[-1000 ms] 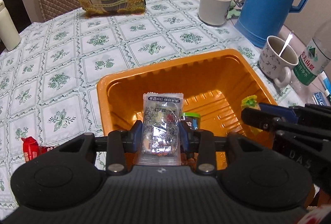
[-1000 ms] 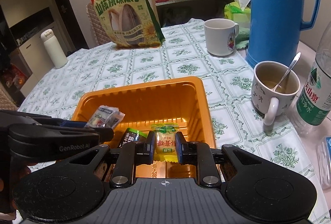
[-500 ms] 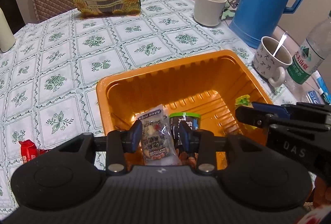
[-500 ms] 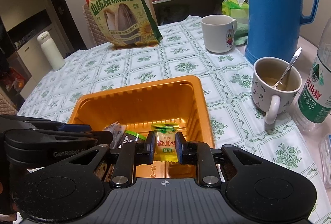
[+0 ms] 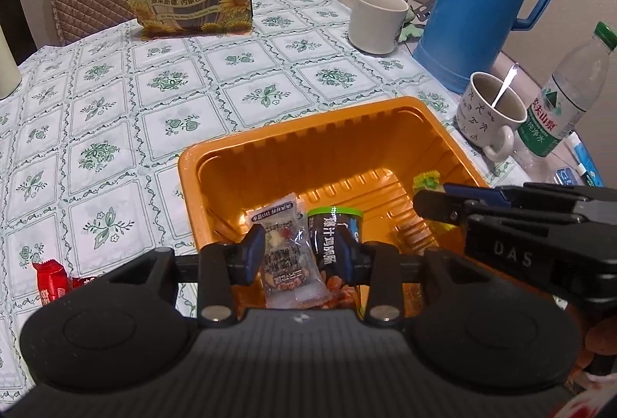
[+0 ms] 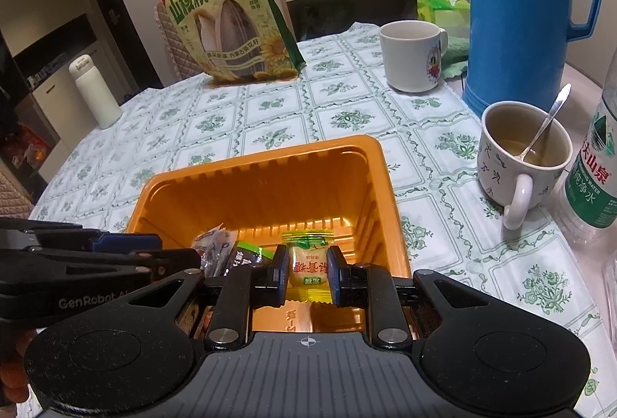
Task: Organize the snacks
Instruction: 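Lower the clear bag into the tray and open the left gripper while the right releases the yellow packet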
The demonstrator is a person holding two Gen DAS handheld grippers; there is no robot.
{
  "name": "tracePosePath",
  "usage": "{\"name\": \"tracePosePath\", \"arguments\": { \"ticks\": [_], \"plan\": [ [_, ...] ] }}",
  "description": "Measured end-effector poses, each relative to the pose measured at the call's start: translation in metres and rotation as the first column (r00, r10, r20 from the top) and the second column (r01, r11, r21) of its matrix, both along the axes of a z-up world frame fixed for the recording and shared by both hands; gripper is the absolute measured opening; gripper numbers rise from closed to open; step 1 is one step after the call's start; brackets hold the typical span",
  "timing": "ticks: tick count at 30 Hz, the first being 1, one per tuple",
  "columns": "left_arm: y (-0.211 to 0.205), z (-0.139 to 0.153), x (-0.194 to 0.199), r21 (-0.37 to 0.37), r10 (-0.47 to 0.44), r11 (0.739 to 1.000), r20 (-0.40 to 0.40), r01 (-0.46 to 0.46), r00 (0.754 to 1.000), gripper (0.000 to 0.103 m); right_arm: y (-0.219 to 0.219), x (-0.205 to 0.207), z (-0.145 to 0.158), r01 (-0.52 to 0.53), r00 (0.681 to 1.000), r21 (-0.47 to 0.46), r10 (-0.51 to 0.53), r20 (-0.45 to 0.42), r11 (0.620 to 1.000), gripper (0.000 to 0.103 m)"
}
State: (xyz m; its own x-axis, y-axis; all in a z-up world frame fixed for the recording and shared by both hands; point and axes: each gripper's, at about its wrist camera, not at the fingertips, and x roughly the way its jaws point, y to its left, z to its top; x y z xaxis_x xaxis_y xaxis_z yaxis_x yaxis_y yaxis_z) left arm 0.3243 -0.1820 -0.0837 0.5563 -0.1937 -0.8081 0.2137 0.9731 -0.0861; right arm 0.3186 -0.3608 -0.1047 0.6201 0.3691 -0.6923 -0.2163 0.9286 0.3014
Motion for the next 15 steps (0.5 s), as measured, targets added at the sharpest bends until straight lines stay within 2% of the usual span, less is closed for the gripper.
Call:
{"name": "tracePosePath", "arguments": {
  "ticks": [3, 5, 6, 8, 9, 15],
  "plan": [
    [0.001, 0.0, -0.001, -0.006, 0.0, 1.0, -0.003, 0.0, 1.0, 0.037, 0.0, 0.002, 0.001, 0.002, 1.0, 0.02, -0.001, -0.011, 1.0, 0.021],
    [0.001, 0.0, -0.003, -0.007, 0.001, 1.0, -0.001, -0.001, 1.0, 0.039, 0.0, 0.003, 0.001, 0.0, 1.0, 0.026, 0.001, -0.023, 1.0, 0.026],
    [0.001, 0.0, -0.004, -0.006, 0.001, 1.0, 0.001, -0.001, 1.0, 0.039, 0.0, 0.002, 0.001, 0.001, 1.0, 0.025, -0.001, -0.017, 1.0, 0.03],
    [0.002, 0.001, -0.005, -0.007, 0.001, 1.0, 0.002, -0.001, 1.0, 0.039, -0.001, -0.001, 0.003, 0.006, 1.0, 0.023, -0.006, 0.004, 1.0, 0.051],
    [0.003, 0.001, -0.006, -0.006, 0.001, 1.0, 0.002, -0.001, 1.0, 0.039, -0.001, -0.003, 0.004, 0.009, 1.0, 0.024, -0.009, 0.015, 1.0, 0.054],
    [0.006, 0.003, -0.012, -0.008, -0.002, 1.0, 0.006, 0.002, 1.0, 0.042, -0.002, -0.011, 0.009, 0.008, 1.0, 0.028, -0.008, 0.012, 1.0, 0.055]
  ]
}}
